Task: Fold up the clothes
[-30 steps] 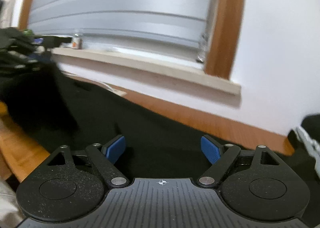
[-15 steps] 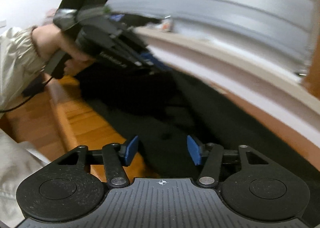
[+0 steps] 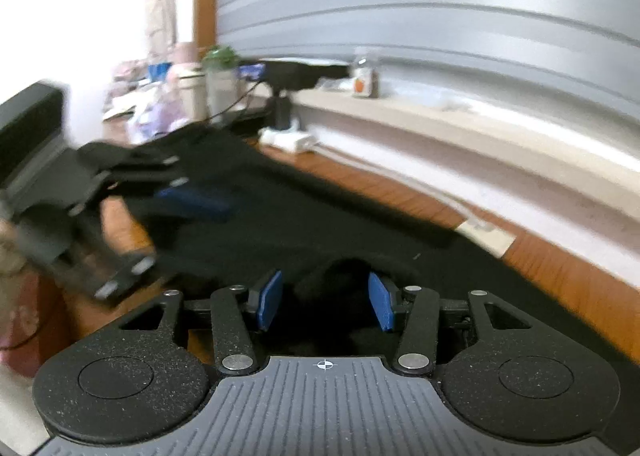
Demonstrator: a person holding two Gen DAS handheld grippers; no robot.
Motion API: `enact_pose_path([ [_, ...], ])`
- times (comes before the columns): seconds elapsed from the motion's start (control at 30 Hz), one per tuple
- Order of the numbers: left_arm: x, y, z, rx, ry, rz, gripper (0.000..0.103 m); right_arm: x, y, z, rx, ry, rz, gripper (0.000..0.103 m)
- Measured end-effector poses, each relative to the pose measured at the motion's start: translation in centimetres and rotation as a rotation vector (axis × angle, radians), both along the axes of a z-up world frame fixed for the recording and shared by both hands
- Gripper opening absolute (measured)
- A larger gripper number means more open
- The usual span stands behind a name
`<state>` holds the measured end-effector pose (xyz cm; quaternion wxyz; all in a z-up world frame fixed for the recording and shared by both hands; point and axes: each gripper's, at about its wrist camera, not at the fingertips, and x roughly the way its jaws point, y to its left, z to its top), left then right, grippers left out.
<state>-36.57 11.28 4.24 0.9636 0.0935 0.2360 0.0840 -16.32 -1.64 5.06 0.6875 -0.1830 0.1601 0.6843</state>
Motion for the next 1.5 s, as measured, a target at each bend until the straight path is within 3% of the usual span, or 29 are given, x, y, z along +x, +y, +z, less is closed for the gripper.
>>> enact_pose_path([
  [0.17,0.2,-0.3,-0.8,0.023,0.012,0.018,0.069,0.2,1.4,-0.4,-0.018,-0.054,-0.035,0.047],
  [0.2,0.4,-0.1,-0.8,0.019,0.008,0.032,0.062,0.2,1.4,-0.6,-0.021,-0.064,-0.037,0.047],
  [0.23,0.6,0.3,-0.7,0.011,0.006,0.048,0.046,0.2,1.4,-0.8,-0.025,-0.071,-0.038,0.047],
  [0.3,0.9,1.3,-0.3,-0.01,0.002,0.076,0.031,0.0,1.3,-1.1,-0.031,-0.081,-0.032,0.047],
  [0.37,1.1,2.5,0.3,-0.029,-0.013,0.093,0.024,-0.3,0.9,-1.2,-0.037,-0.085,-0.015,0.047],
  [0.73,0.6,3.9,0.8,-0.083,-0.028,0.093,0.023,-4.2,-0.2,-2.6,-0.142,-0.075,0.163,0.047],
  [0.77,0.4,3.7,0.8,-0.08,-0.027,0.088,0.016,-4.5,-0.1,-2.8,-0.156,-0.082,0.172,0.047],
  [0.8,0.1,3.4,0.8,-0.077,-0.028,0.085,0.008,-4.6,-0.1,-2.9,-0.166,-0.092,0.174,0.047],
  [1.07,-2.2,1.8,0.6,-0.075,-0.015,0.057,0.006,-2.1,-2.4,-2.3,-0.166,-0.036,0.136,0.047],
  [1.13,-2.2,1.5,0.5,-0.067,-0.015,0.058,0.006,-1.2,-2.6,-2.7,-0.181,-0.037,0.117,0.039],
  [1.2,-2.2,1.3,0.5,-0.064,-0.015,0.057,0.006,-0.9,-2.9,-3.0,-0.193,-0.049,0.107,0.016],
  [1.23,-2.2,1.3,0.5,-0.066,-0.013,0.055,0.004,-0.7,-3.0,-3.0,-0.191,-0.059,0.1,0.011],
  [1.37,-2.7,1.3,0.6,-0.081,-0.008,0.044,0.004,0.6,-2.9,-1.4,-0.122,-0.056,0.034,0.007],
  [1.5,-3.2,1.4,0.9,-0.093,-0.012,0.045,0.004,1.1,-2.3,-1.4,-0.158,-0.022,0.061,0.007],
])
